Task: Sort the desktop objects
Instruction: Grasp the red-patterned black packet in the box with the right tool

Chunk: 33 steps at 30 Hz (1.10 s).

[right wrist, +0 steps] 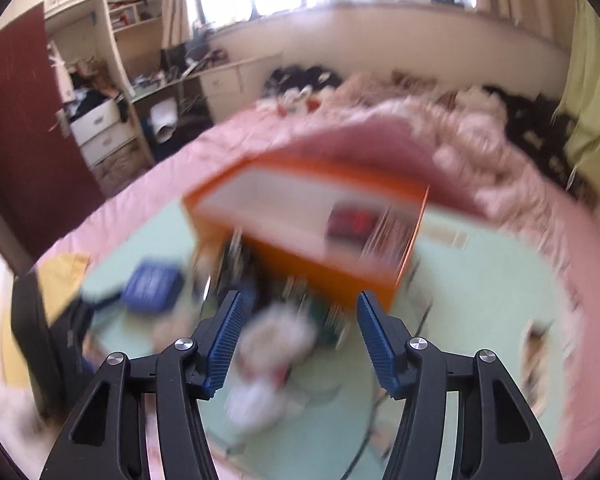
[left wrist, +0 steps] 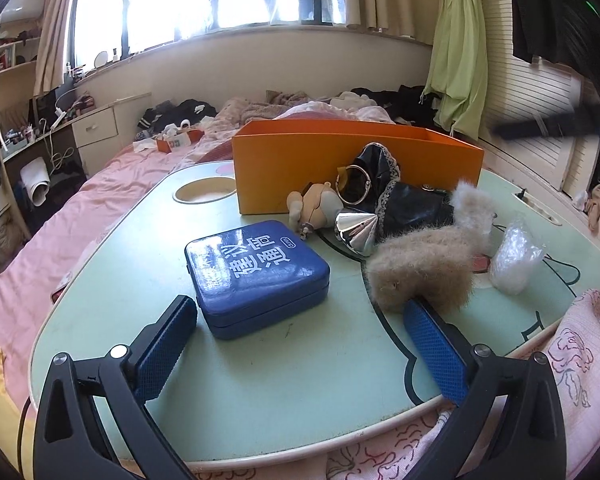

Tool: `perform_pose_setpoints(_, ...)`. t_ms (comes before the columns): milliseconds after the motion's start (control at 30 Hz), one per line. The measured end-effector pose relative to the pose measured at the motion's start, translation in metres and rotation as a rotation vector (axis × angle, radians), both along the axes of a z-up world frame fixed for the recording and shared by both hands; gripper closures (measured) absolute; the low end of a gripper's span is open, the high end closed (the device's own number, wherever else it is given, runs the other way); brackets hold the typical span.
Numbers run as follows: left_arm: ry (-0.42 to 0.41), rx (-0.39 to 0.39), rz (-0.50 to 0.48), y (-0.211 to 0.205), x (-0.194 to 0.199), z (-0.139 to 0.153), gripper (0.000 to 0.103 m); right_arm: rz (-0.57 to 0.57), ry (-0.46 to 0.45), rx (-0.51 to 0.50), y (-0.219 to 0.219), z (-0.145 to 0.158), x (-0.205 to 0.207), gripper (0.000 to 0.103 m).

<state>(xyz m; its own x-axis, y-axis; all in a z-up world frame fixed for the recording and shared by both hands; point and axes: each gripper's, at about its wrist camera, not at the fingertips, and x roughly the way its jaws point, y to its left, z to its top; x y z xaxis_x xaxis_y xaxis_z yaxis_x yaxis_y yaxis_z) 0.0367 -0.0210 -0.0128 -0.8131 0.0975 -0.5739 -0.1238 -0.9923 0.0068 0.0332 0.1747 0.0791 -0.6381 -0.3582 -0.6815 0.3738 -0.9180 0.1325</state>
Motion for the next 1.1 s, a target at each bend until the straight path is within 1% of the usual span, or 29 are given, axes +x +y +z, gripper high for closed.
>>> perform_pose_setpoints(67, 0.0, 0.0, -0.001, 0.0, 0.0, 0.0, 0.0, -0.006, -0.052, 0.016, -0.003, 0.013, -0.03, 0.045)
perform_pose_setpoints(133, 0.001, 0.0, -0.001, 0.0, 0.0, 0.0, 0.0, 0.037, -0.107, 0.074, -0.015, 0.015, -0.064, 0.045)
perform_pose_setpoints(200, 0.003, 0.001, -0.002, 0.001, 0.0, 0.0, 0.0, 0.056, -0.179, 0.164, -0.03, 0.005, -0.097, 0.045)
perform_pose_setpoints(233, 0.003, 0.001, -0.003, 0.0, 0.0, 0.0, 0.0, 0.043, -0.238, 0.186, -0.034, -0.004, -0.115, 0.045)
perform_pose_setpoints(300, 0.004, 0.001, -0.003, 0.001, 0.0, 0.0, 0.0, 0.006, -0.34, 0.147, -0.036, -0.022, -0.141, 0.045)
perform_pose_setpoints(333, 0.005, 0.002, -0.003, 0.001, 0.0, 0.0, 0.0, -0.005, -0.357, 0.141, -0.038, -0.027, -0.151, 0.045)
perform_pose_setpoints(367, 0.006, 0.002, -0.004, 0.001, 0.0, 0.0, 0.0, -0.013, -0.367, 0.154, -0.041, -0.031, -0.161, 0.042)
perform_pose_setpoints(400, 0.006, 0.003, -0.005, 0.001, 0.0, 0.0, 0.0, -0.021, -0.378, 0.182, -0.044, -0.034, -0.169, 0.034)
perform_pose_setpoints(433, 0.007, 0.004, -0.005, 0.0, 0.0, 0.0, 0.0, -0.035, -0.403, 0.226, -0.046, -0.04, -0.177, 0.031)
perform_pose_setpoints(500, 0.009, 0.005, -0.006, 0.001, 0.001, 0.0, 0.0, -0.075, -0.45, 0.28, -0.046, -0.052, -0.188, 0.03)
perform_pose_setpoints(533, 0.01, 0.005, -0.005, 0.001, 0.001, 0.0, 0.0, -0.081, -0.487, 0.278, -0.044, -0.057, -0.192, 0.03)
perform_pose_setpoints(600, 0.011, 0.006, -0.005, 0.001, 0.001, 0.0, 0.0, -0.057, -0.583, 0.262, -0.042, -0.072, -0.195, 0.029)
perform_pose_setpoints(633, 0.013, 0.005, -0.006, 0.002, 0.001, 0.0, 0.0, -0.035, -0.583, 0.283, -0.046, -0.075, -0.195, 0.028)
perform_pose_setpoints(667, 0.014, 0.006, -0.007, 0.001, 0.001, 0.0, 0.0, -0.015, -0.598, 0.307, -0.049, -0.079, -0.194, 0.024)
perform_pose_setpoints(700, 0.014, 0.007, -0.007, 0.001, 0.001, 0.0, 0.0, -0.009, -0.597, 0.361, -0.054, -0.083, -0.192, 0.023)
perform_pose_setpoints(733, 0.014, 0.007, -0.007, 0.001, 0.001, 0.0, 0.0, -0.006, -0.586, 0.428, -0.06, -0.088, -0.19, 0.024)
perform_pose_setpoints(767, 0.013, 0.008, -0.007, 0.001, 0.001, 0.0, 0.0, 0.0, -0.556, 0.431, -0.062, -0.086, -0.188, 0.025)
perform_pose_setpoints(800, 0.014, 0.008, -0.008, 0.001, 0.001, 0.0, 0.0, 0.01, -0.541, 0.435, -0.065, -0.084, -0.186, 0.03)
perform_pose_setpoints(833, 0.014, 0.008, -0.008, 0.001, 0.001, 0.001, 0.0, 0.014, -0.534, 0.433, -0.066, -0.082, -0.185, 0.038)
perform_pose_setpoints(867, 0.014, 0.008, -0.008, 0.002, 0.001, 0.001, 0.0, 0.022, -0.534, 0.404, -0.065, -0.079, -0.184, 0.04)
perform_pose_setpoints(900, 0.014, 0.008, -0.008, 0.001, 0.001, 0.001, 0.0, 0.025, -0.538, 0.37, -0.065, -0.078, -0.183, 0.04)
perform_pose_setpoints(967, 0.014, 0.008, -0.008, 0.001, 0.001, 0.001, 0.0, 0.028, -0.51, 0.351, -0.066, -0.075, -0.18, 0.04)
perform_pose_setpoints(1000, 0.014, 0.008, -0.008, 0.002, 0.001, 0.001, 0.0, 0.028, -0.488, 0.342, -0.066, -0.072, -0.177, 0.041)
perform_pose_setpoints(1067, 0.014, 0.008, -0.008, 0.001, 0.001, 0.001, 0.0, 0.028, -0.434, 0.289, -0.063, -0.06, -0.17, 0.042)
perform_pose_setpoints(1100, 0.014, 0.008, -0.008, 0.001, 0.002, 0.001, 0.0, 0.029, -0.401, 0.249, -0.06, -0.05, -0.166, 0.065)
